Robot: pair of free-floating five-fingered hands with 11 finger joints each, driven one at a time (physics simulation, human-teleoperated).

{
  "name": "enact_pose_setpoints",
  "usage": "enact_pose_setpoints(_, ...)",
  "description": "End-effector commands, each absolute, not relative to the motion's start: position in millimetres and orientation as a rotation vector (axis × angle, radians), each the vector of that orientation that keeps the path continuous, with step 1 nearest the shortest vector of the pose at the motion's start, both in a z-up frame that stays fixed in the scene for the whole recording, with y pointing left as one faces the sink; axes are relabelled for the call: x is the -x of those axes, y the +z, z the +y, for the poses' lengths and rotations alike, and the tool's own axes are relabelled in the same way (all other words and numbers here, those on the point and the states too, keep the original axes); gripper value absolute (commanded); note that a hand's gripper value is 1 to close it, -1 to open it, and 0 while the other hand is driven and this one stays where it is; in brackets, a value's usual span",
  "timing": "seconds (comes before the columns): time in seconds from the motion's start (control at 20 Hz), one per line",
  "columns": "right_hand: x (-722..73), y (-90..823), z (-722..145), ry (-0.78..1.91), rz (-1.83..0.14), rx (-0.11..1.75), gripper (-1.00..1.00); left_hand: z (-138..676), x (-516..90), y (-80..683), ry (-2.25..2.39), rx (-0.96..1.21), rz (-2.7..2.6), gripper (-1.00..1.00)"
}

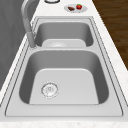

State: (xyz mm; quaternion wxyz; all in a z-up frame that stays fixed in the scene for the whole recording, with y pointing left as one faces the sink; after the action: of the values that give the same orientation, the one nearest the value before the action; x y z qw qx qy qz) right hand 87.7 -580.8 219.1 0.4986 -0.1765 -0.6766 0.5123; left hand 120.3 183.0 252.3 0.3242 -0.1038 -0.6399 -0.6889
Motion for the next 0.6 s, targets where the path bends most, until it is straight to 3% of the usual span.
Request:
enact_pose_setpoints(0.0,-92.3,219.1,-589.4,1.332,-1.675,0.522,-1.0,183.0,-120.3,252.3,-1.807,0.272,-1.679,0.0)
enact_pose_setpoints(0.55,-104.3,222.0,-613.9,1.408,-1.656,0.599,-1.0,183.0,-120.3,252.3,-1.807,0.272,-1.679,0.0)
